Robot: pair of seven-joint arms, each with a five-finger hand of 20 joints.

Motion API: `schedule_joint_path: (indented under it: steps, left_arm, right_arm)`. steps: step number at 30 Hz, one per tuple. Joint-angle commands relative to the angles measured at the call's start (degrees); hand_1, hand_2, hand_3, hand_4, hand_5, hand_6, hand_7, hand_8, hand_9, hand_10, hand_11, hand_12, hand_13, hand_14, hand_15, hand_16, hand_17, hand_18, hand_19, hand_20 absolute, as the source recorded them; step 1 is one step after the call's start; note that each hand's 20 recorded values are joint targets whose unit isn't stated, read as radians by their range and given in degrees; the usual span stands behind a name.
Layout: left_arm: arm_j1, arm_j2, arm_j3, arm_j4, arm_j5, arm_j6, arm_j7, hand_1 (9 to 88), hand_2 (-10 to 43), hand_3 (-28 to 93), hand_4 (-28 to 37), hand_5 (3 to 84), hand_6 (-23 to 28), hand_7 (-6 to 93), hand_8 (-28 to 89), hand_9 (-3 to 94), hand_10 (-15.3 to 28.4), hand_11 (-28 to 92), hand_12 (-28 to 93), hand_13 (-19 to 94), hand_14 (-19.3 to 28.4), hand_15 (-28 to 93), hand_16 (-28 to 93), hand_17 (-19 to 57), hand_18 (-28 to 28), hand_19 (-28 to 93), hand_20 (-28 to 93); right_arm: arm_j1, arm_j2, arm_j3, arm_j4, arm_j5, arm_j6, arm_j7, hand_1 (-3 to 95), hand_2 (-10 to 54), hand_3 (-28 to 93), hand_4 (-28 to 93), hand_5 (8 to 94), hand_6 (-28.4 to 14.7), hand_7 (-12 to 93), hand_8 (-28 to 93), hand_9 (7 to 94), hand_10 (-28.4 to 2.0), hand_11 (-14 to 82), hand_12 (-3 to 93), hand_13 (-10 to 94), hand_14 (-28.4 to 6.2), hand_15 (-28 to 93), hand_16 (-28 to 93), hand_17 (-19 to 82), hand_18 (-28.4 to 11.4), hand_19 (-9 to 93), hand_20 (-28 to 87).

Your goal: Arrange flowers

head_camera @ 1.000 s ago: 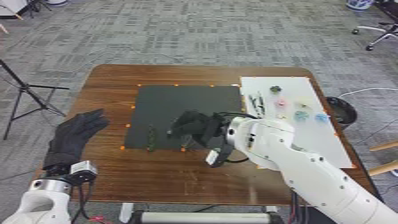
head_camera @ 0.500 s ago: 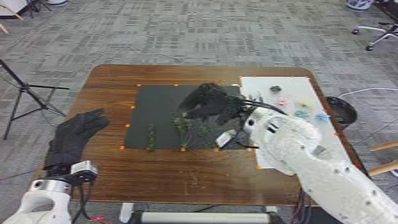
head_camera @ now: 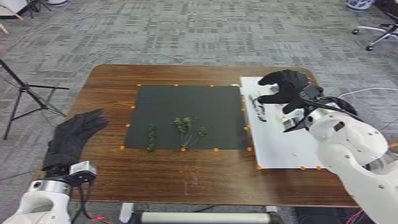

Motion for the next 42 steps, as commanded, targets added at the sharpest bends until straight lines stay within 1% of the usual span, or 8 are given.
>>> schedule_joint_path:
  steps: [1,6,16,21,27,31,34,42]
  left_arm:
    - [0.3,-0.18,0.04,-0.09,0.17,-0.6,-0.39,24.5,3.6,66,-25.7,50.8,4.0,16.6,-6,49.4,14.7,26,17,38,18.9,21,3,5.7,13.1,13,18]
    - [-0.12,-0.17,0.43,0.05,0.34,-1.2,-0.61,24.5,3.6,66,-25.7,50.9,4.0,16.7,-6,49.4,14.8,26,17,38,18.8,21,3,5.7,13.1,13,18]
    - [0.01,-0.69,0.26,0.08,0.54,-1.57,-0.45,24.5,3.6,66,-25.8,50.8,3.8,16.8,-6,49.4,14.7,26,17,38,18.9,21,3,5.7,13.1,13,18]
    - [0.46,-1.06,0.18,-0.07,0.5,-1.33,-0.04,24.5,3.6,66,-25.7,50.9,3.7,16.9,-6,49.4,14.7,25,17,38,18.9,21,3,5.7,13.1,12,18]
    - [-0.18,-0.97,0.37,0.25,0.43,-1.48,-0.23,24.5,3.6,66,-25.7,50.9,3.7,16.9,-6,49.4,14.7,25,17,38,18.9,21,3,5.7,13.1,12,18]
    - [-0.22,-1.01,0.43,0.32,0.5,-1.79,-0.26,24.5,3.5,66,-25.7,50.9,3.7,16.9,-6,49.4,14.8,25,17,38,18.9,21,3,5.7,13.1,12,18]
    - [-0.23,-1.07,0.51,0.23,0.47,-1.52,-0.32,24.6,3.6,66,-25.8,50.9,3.7,16.8,-6,49.4,14.8,25,17,38,18.9,21,3,5.7,13.1,12,18]
    - [-0.35,-1.2,0.44,0.27,0.44,-1.78,-0.47,24.6,3.6,66,-25.7,50.9,3.6,16.9,-6,49.3,14.8,25,17,38,18.8,21,3,5.7,13.1,12,18]
  right_arm:
    - [-1.97,-1.6,-1.91,2.75,-0.55,-0.35,0.94,33.9,-9.5,65,-15,55.1,-2.4,14,-7,55.5,-13.6,9.1,16.0,69,-11.8,43,28,34,-21.3,69,53]
    - [-0.35,-2.5,-4.4,4.2,-3.1,-0.11,0.66,34.2,-9.5,64,-15,55.6,-2.5,14,-7,55.9,-13.8,9.4,16.1,69,-11.6,45,28,34,-21.4,70,54]
    - [2.59,-4.02,-7.53,8.04,-5.85,-4.11,1.78,37.5,-9.5,65,-15,55.1,-1.7,15,-7,55.3,-13.8,9.3,16.2,71,-10.5,50,27,36,-21.6,75,55]
    - [4.93,-5.43,-7.92,11.39,-6.08,-4.38,2.86,39.5,-9.5,65,-15,54.6,-1.0,15,-7,53.8,-13.9,8.9,16.3,72,-9.9,51,27,36,-21.6,76,55]
    - [7.38,-6.77,-7.82,13.49,-6.07,-2.79,3.81,39.1,-9.5,65,-16,54.2,-1.0,16,-7,53.1,-14.4,8.7,16.5,72,-9.9,52,27,37,-21.4,77,55]
    - [7.98,-7.12,-7.54,13.82,-5.53,-2.99,4.15,38.4,-9.5,66,-16,54.1,-1.0,16,-7,53.0,-14.5,8.7,16.5,72,-9.8,52,26,37,-21.5,77,55]
    - [7.85,-7.47,-7.58,14.08,-4.91,-3.61,4.52,38.2,-9.5,65,-16,54.0,-1.0,16,-7,52.9,-14.6,8.6,16.5,73,-9.8,53,26,37,-21.5,77,55]
    - [6.45,-8.73,-7.57,14.56,-4.24,-7.63,5.16,36.8,-9.5,64,-15,52.7,-1.7,15,-7,52.2,-15.4,8.2,16.5,73,-9.9,53,26,38,-21.8,78,55]
